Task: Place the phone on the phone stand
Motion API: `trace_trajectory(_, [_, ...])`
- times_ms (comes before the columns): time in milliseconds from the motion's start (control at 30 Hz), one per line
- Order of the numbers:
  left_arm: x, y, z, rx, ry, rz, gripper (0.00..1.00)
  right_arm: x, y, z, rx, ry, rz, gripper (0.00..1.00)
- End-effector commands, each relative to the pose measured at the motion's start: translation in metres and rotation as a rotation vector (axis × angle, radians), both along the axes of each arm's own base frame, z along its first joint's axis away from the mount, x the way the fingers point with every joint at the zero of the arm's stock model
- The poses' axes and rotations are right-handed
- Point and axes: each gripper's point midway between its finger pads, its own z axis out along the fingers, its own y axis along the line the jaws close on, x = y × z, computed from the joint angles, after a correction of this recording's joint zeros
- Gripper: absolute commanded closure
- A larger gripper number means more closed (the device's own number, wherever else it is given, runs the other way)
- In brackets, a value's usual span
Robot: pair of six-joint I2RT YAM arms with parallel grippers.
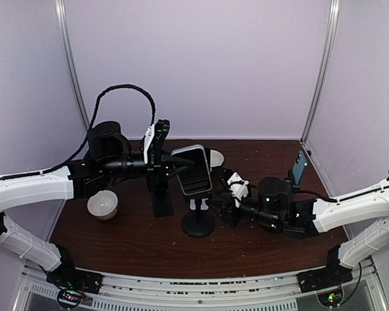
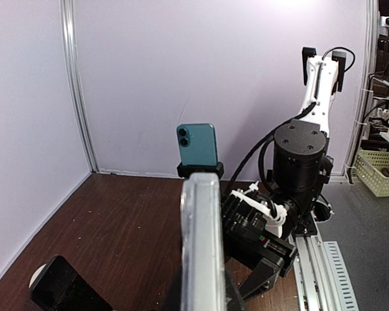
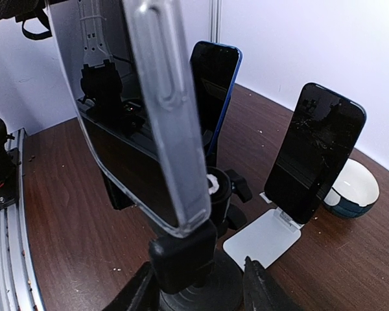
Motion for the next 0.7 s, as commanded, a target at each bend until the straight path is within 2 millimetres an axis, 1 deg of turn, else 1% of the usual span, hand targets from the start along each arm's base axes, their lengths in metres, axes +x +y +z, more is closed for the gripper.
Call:
trace_trajectory(0, [-0.001, -0.001, 0.027, -0.055, -0.056, -0.002, 1.00, 0.006, 0.004, 0.018, 0.056, -0.019, -0.044, 0.51])
trace_trajectory(67, [-0.001, -0.001, 0.022, -0.032, -0.046, -0.004, 1.00, 0.005, 0.007, 0.019, 0.056, -0.022, -0.051, 0.50])
trace_trajectory(133, [0.001, -0.001, 0.014, 0.008, -0.026, 0.008, 1.00, 0.006, 0.006, 0.022, 0.057, -0.029, -0.079, 0.52])
trace_trajectory(233, [0.004, 0.000, 0.005, 0.059, 0.013, 0.029, 1.00, 0.009, 0.003, 0.026, 0.062, -0.034, -0.117, 0.68])
trace_trajectory(333, [0.008, -0.001, -0.005, 0.101, 0.075, 0.044, 1.00, 0.013, 0.000, 0.023, 0.044, -0.027, -0.148, 0.82])
trace_trajectory(367, [0.009, -0.001, -0.009, 0.108, 0.087, 0.050, 1.00, 0.014, -0.001, 0.021, 0.040, -0.021, -0.158, 0.85])
trace_trajectory(400, [0.010, -0.002, -0.008, 0.087, 0.085, 0.060, 1.00, 0.015, -0.002, 0.020, 0.040, -0.013, -0.171, 0.88])
trace_trajectory(433, [0.009, -0.001, -0.016, 0.071, 0.099, 0.066, 1.00, 0.016, -0.002, 0.020, 0.045, -0.004, -0.177, 0.90])
trace_trajectory(467, [0.008, 0.000, -0.019, 0.043, 0.098, 0.064, 1.00, 0.016, -0.002, 0.019, 0.052, 0.006, -0.181, 0.92])
trace_trajectory(533, [0.006, 0.001, -0.017, -0.030, 0.074, 0.077, 1.00, 0.013, 0.002, 0.019, 0.066, 0.022, -0.170, 0.94])
trace_trajectory(600, [0.007, 0.004, -0.005, -0.108, 0.049, 0.106, 1.00, 0.010, 0.008, 0.018, 0.063, 0.020, -0.158, 0.95])
trace_trajectory(667, [0.011, 0.007, 0.009, -0.150, 0.020, 0.138, 1.00, 0.008, 0.011, 0.017, 0.065, 0.021, -0.154, 0.95])
